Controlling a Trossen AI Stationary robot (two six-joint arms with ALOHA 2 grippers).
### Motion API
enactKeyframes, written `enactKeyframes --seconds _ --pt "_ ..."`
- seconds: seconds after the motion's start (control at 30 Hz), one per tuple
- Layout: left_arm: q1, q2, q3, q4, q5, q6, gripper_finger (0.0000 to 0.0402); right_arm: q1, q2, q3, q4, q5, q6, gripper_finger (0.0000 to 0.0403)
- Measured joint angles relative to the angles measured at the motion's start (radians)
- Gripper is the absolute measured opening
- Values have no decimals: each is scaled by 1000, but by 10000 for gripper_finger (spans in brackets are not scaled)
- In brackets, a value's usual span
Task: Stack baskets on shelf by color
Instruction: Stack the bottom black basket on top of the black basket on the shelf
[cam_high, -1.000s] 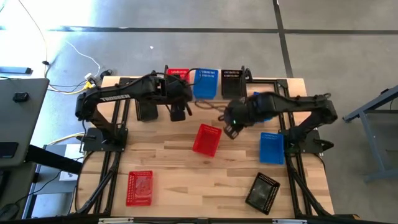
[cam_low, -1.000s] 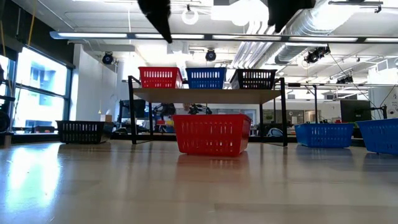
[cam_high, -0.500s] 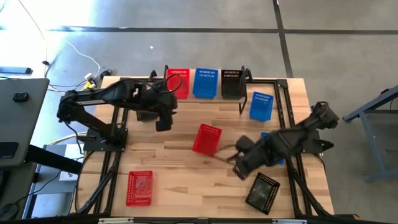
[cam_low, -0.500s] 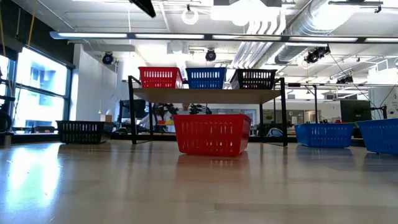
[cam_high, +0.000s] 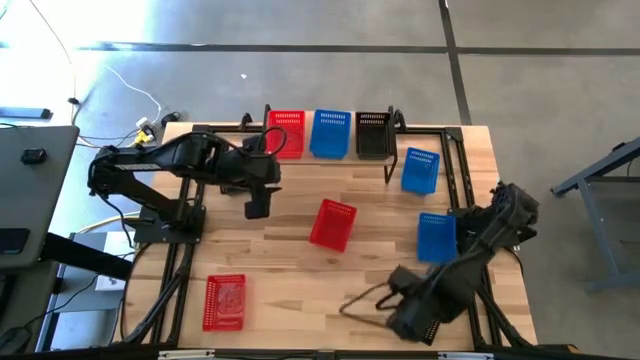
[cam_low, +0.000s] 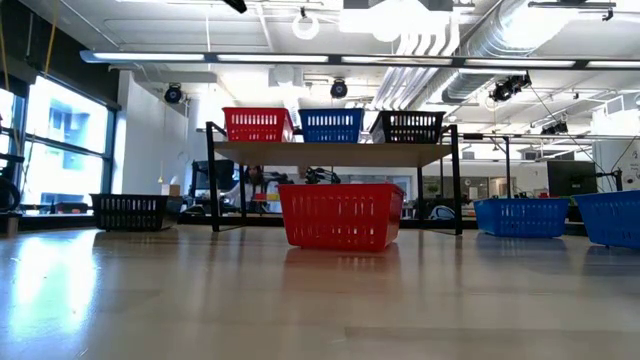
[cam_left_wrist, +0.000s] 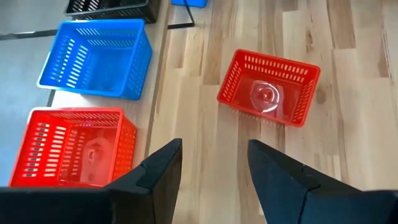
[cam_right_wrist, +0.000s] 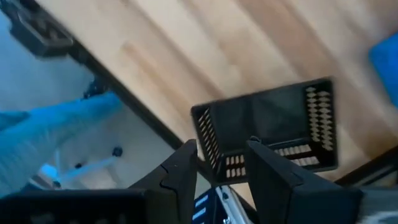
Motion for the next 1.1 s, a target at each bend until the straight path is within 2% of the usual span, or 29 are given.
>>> enactKeyframes --seconds 0.2,0.33,0.63,0.9,1.1 --pt "-6 1 0 0 0 0 171 52 110 0 66 -69 -79 119" --pt "-6 1 0 0 0 0 171 86 167 0 125 -70 -136 119" --pt "-5 1 0 0 0 -13 171 166 190 0 169 17 -263 119" --pt "-21 1 0 -1 -2 -26 171 218 212 0 151 82 -195 119" --pt "-37 1 0 -2 -3 -31 171 218 267 0 127 68 -155 119"
